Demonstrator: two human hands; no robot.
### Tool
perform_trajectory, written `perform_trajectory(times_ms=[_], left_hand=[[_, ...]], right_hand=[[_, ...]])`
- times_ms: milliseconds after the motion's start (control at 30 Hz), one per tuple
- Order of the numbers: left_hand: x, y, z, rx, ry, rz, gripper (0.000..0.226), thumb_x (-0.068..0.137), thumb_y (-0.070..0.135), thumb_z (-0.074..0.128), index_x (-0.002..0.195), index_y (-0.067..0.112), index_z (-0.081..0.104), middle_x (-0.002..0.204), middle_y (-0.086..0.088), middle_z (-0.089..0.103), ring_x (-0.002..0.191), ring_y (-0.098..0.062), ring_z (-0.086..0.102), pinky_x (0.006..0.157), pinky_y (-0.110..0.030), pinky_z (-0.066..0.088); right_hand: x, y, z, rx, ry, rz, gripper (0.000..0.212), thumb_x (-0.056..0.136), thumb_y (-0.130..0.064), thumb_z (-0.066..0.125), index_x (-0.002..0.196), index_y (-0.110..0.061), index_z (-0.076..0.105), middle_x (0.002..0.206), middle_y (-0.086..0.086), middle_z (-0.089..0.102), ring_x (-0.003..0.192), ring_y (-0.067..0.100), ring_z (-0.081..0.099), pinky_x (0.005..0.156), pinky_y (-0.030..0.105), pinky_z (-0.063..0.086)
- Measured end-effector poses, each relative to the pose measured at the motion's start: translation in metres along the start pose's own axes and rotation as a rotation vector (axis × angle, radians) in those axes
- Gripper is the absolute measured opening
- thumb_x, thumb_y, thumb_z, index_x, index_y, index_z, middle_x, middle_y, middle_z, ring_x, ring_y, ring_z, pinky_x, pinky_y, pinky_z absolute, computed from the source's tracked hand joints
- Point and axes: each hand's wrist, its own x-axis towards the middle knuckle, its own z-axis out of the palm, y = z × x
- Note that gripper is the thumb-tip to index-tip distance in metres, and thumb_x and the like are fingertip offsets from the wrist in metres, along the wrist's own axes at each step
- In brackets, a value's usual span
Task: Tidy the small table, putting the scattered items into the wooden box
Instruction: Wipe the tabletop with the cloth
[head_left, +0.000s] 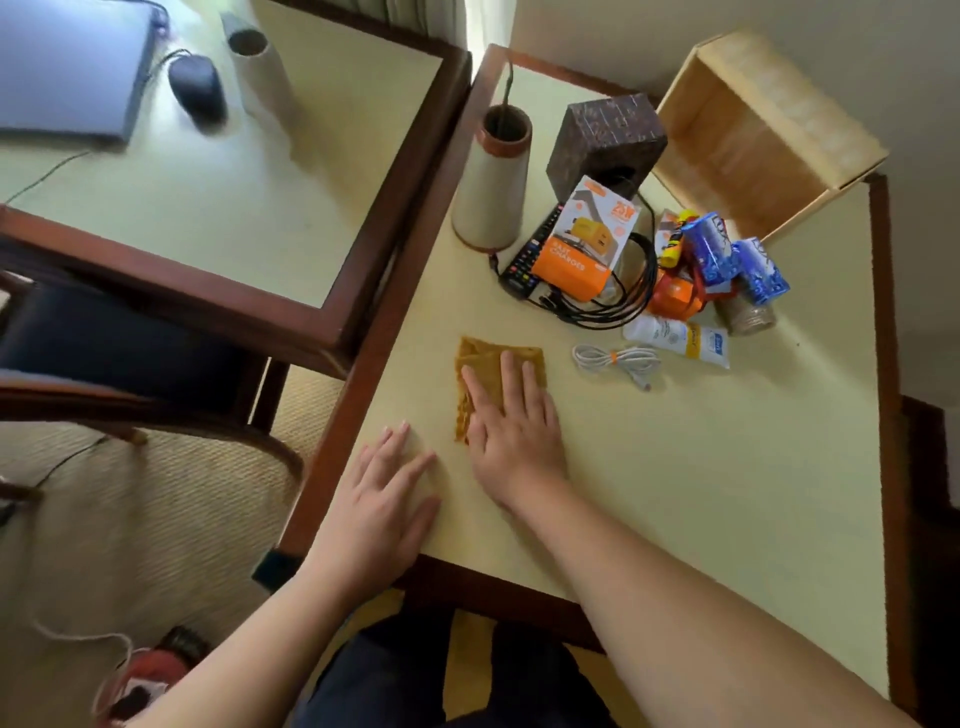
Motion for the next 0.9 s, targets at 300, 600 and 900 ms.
perform_trajectory(times_ms=[300, 600, 900], left_hand=[[-0.014, -0.013, -0.058, -0.394, 0.424, -0.25, 0.023, 0.101, 0.011, 0.061, 0.121, 0.017, 0.07, 0.115, 0.005, 0.07, 0.106, -0.007, 0.067, 0.09, -0.037, 0.059], [0.007, -0.039, -0.107, -0.422, 0.404, -0.405, 0.025, 0.104, 0.026, 0.059, 0.128, 0.029, 0.065, 0.121, 0.013, 0.069, 0.111, -0.008, 0.066, 0.094, -0.042, 0.06], [0.032, -0.017, -0.106, -0.387, 0.346, -0.35, 0.028, 0.103, 0.03, 0.058, 0.131, 0.032, 0.062, 0.114, 0.029, 0.059, 0.117, -0.008, 0.059, 0.102, -0.046, 0.053]], right_hand=[[0.003, -0.045, 0.006, -0.2, -0.175, -0.618, 0.06, 0.105, -0.049, 0.016, 0.163, -0.048, 0.0, 0.173, 0.005, -0.019, 0.158, 0.03, -0.022, 0.128, 0.05, -0.01], [0.059, -0.045, -0.012, -0.102, -0.052, -0.171, 0.058, 0.105, -0.049, 0.014, 0.161, -0.053, -0.002, 0.174, -0.001, -0.018, 0.159, 0.025, -0.019, 0.129, 0.048, -0.008], [-0.014, -0.053, -0.001, -0.277, -0.246, -0.776, 0.051, 0.109, -0.054, 0.01, 0.157, -0.06, -0.009, 0.168, -0.01, -0.031, 0.153, 0.016, -0.034, 0.119, 0.037, -0.029]])
